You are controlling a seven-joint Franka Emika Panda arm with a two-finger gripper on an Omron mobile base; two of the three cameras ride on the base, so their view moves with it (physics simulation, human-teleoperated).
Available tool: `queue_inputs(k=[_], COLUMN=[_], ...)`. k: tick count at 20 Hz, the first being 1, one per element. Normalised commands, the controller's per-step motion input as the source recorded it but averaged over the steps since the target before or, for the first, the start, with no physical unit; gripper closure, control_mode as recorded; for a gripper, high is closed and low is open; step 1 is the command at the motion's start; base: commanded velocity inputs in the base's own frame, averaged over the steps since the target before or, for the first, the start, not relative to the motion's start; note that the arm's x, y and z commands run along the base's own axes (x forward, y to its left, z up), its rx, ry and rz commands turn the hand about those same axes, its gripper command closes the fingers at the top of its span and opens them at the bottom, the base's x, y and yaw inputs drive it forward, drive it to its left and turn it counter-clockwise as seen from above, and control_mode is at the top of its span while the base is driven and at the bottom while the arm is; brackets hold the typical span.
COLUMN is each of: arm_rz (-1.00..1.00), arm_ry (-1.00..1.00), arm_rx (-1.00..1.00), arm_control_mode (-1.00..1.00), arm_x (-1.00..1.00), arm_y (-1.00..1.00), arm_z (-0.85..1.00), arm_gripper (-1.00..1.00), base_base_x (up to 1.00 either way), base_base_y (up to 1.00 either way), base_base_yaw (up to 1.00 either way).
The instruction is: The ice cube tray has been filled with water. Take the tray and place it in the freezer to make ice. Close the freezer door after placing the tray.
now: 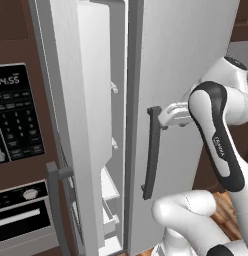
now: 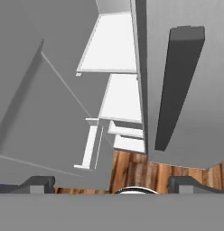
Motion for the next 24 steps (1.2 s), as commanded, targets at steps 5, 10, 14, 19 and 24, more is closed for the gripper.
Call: queue_inputs(k=[5,10,14,19,24], arm_rz=[0.0,0.0,0.0,0.0,0.0], arm_ry=[0.0,0.0,0.0,0.0,0.0], arm_rx=[0.0,0.0,0.0,0.0,0.0], arm_control_mode=[1.0,1.0,1.0,1.0,1.0], arm_x=[-0.04,0.0,0.0,0.0,0.0], arm_y=[0.0,0.0,0.0,0.0,0.0], arm_z=[-0.05,0.0,0.0,0.0,0.0], arm_gripper=[-1.0,-1.0,-1.0,-1.0,-1.0], base_base_x=[-0.61,-0.72,-0.26,-0.28,-0.45], base_base_y=[0.0,0.0,0.39,0.89,0.54], base_base_yaw=[0.0,0.0,0.03,0.1,0.11])
